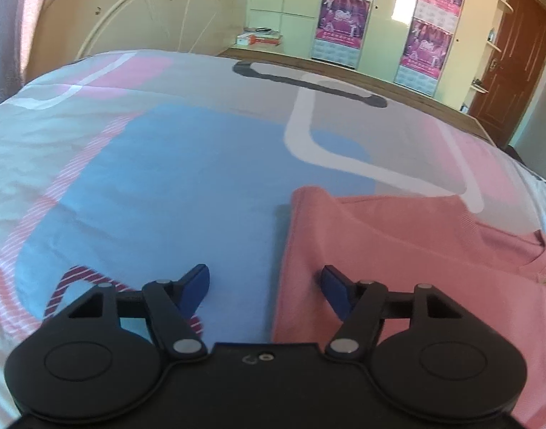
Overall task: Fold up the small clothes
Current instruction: 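Grasp the sweatshirt side edge with the left gripper, then fold the side edge inward with the left gripper and release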
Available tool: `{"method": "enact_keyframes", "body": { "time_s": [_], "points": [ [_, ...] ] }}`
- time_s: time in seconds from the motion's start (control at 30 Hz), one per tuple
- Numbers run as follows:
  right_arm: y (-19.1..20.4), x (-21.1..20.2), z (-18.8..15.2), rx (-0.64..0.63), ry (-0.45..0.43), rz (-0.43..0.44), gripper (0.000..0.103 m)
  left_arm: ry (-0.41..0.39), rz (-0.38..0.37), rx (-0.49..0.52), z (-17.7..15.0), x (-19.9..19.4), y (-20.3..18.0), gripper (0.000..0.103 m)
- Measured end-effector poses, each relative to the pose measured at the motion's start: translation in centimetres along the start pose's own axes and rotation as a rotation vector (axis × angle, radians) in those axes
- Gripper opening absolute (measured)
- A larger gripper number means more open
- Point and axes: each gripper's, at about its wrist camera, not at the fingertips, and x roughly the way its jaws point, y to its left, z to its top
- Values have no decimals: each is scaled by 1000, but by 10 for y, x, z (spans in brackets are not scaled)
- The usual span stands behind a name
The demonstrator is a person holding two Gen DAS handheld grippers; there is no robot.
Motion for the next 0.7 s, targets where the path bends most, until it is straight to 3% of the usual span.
{"method": "enact_keyframes", "body": {
  "time_s": [0.13,0.23,0.3,0.4,0.5,0.7],
  "points": [
    [21,10,6,-33,2,46,46,2,-4,1,6,10,-8,67],
    [31,27,10,-35,24,68,46,-20,11,4,8,18,-8,52],
    [33,37,12,-16,39,82,45,-42,16,-4,9,19,-5,35],
    [37,48,14,-19,49,108,45,-59,-1,-37,10,20,0,23],
    [44,49,13,-53,42,114,46,-71,-12,-71,9,21,4,23],
    [31,55,12,-37,51,85,46,-53,19,-22,13,17,0,35]
  ]
}}
